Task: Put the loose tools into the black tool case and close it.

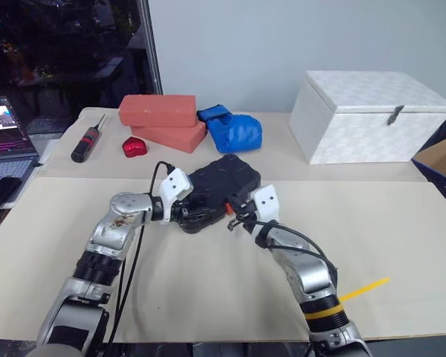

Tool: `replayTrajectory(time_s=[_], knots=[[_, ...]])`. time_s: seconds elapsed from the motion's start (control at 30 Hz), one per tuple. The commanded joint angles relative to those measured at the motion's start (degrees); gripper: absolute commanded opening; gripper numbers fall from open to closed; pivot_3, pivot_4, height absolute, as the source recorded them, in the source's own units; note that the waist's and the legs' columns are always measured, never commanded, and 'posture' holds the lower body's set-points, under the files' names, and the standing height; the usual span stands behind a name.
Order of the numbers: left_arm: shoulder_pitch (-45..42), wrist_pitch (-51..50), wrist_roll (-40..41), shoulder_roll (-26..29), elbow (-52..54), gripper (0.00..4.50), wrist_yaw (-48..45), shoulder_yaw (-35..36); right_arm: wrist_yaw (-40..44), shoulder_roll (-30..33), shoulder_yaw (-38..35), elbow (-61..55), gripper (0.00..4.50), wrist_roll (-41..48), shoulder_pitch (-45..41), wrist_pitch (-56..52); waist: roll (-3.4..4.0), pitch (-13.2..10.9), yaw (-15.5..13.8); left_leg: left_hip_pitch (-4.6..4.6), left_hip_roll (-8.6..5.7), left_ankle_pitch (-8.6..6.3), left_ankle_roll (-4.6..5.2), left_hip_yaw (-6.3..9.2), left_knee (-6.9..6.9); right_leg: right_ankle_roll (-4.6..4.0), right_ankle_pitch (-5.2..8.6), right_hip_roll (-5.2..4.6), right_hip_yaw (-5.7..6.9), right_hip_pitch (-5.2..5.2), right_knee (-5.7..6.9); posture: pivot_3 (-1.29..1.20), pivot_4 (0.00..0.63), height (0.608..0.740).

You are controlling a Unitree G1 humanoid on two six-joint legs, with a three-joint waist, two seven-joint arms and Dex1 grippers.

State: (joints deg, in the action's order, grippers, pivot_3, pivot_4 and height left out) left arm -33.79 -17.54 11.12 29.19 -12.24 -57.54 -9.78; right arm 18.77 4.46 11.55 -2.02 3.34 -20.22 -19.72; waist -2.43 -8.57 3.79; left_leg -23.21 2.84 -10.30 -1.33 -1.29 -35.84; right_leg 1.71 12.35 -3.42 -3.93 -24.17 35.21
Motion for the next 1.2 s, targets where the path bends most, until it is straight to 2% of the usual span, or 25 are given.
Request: replayTrajectory(time_s=[0.03,0.43,0.57,0.83,0.93,1.2], knots=[[2.7,-2.62,-2.4,0.29,-3.19,2.51,0.26,-2.3,-0.38,0.5,1.07,5.21,0.05,-1.75,1.28,-0.77,0.0,0.03,0.07,0.04,0.01,0.0,-0.01,0.01,0.01,0.0,0.0,0.0,0.0,0.0,-0.05,0.0,0.15,0.74],[2.42,-3.38,-2.52,0.07,-2.58,2.51,0.83,-2.33,-0.68,0.62,2.56,17.56,0.05,-4.55,-1.17,0.89,0.13,0.5,0.4,0.36,0.08,-0.08,-0.13,0.54,0.03,-0.02,0.01,-0.11,0.01,0.08,-0.4,0.0,0.15,0.74],[2.26,-3.92,-2.5,0.15,-2.48,2.51,1.06,-2.16,-0.26,0.75,3.05,16.81,0.05,-4.54,-0.68,-1.12,0.43,0.76,0.39,0.34,0.09,-0.09,-0.14,0.83,0.07,-0.03,0.02,-0.1,0.13,0.1,-0.86,0.0,0.15,0.74],[2.46,-4.93,-2.48,0.19,-1.71,2.51,1.46,-2.18,0.5,1.98,3.36,14.95,0.05,-4.74,-0.17,-5.21,0.44,1.12,0.35,0.3,0.11,-0.11,-0.15,0.92,0.16,-0.03,0.01,-0.44,0.24,0.12,-1.13,0.0,0.15,0.74],[2.21,-5.08,-2.44,0.02,-1.75,2.51,1.55,-2.19,0.95,2.32,3.44,14.83,0.05,-4.57,-0.86,-6.5,0.44,1.23,0.29,0.33,0.06,-0.11,-0.15,0.88,0.24,-0.03,0.01,-0.89,0.69,0.12,-1.13,0.0,0.15,0.74],[2.23,-5.37,-2.29,0.01,-1.42,2.51,1.82,-2.12,1.55,2.42,3.97,15.99,0.05,-5.06,-2.19,-8.32,0.43,1.26,0.3,0.32,0.11,-0.12,-0.16,0.96,0.29,-0.03,0.02,-1.31,1.57,0.09,-1.23,0.0,0.15,0.74]])
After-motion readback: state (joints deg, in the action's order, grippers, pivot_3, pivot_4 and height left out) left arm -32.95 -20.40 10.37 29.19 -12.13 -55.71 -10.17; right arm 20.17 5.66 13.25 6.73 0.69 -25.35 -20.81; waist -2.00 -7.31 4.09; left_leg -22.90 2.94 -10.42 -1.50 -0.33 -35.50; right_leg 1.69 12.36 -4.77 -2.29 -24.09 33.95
